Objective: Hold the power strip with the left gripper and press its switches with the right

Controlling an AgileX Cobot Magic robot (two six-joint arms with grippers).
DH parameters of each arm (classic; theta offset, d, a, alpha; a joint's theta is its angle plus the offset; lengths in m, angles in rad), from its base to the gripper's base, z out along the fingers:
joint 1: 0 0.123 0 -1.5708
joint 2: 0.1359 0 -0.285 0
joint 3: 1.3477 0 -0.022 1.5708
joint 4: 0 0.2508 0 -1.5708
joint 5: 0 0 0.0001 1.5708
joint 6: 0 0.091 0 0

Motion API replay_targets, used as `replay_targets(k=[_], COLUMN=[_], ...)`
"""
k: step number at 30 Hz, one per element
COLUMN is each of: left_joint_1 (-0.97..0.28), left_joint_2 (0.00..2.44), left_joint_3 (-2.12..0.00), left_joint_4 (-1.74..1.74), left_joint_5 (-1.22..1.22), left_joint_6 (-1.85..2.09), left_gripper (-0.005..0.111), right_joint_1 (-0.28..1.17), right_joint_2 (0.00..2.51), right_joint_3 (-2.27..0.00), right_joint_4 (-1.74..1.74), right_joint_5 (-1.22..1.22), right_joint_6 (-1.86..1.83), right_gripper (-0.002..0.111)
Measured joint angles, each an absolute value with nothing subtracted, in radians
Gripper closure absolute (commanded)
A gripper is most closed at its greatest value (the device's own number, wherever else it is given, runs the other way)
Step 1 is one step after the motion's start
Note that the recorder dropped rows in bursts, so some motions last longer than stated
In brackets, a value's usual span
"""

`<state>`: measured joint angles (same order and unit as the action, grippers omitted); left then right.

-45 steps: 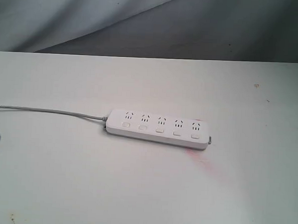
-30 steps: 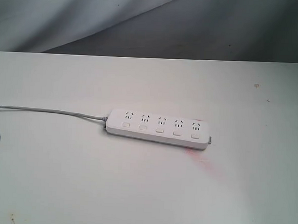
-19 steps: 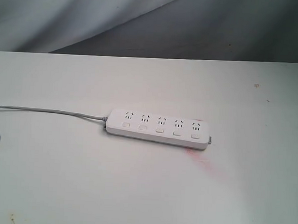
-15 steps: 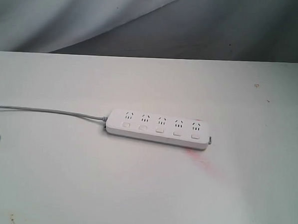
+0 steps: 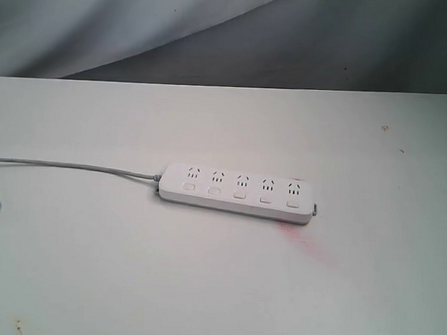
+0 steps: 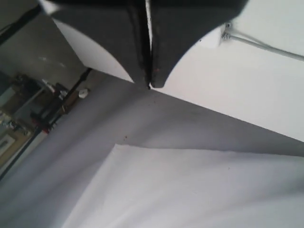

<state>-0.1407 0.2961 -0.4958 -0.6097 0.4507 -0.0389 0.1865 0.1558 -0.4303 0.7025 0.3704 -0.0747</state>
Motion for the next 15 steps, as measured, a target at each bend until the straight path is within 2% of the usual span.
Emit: replay_targets(k=[8, 15], left_joint_1=[-0.23, -0.282], left_joint_2=[0.568, 0.874], left_joint_3=[-0.686, -0.78], left_joint_4=[-0.636, -0.607], left_joint_5=[0.549, 0.612], left_joint_6=[0.187, 0.327], left_gripper=[0.107, 0.107], right_joint_1=[0.262, 0.31], right_joint_2=[0.322, 0.664], right_joint_3=[-0.621, -0.737], right_joint_4=[0.744, 0.614], right_joint_5=[0.428, 0.588], right_joint_6=[-0.344, -0.367], right_gripper=[0.108, 0.108])
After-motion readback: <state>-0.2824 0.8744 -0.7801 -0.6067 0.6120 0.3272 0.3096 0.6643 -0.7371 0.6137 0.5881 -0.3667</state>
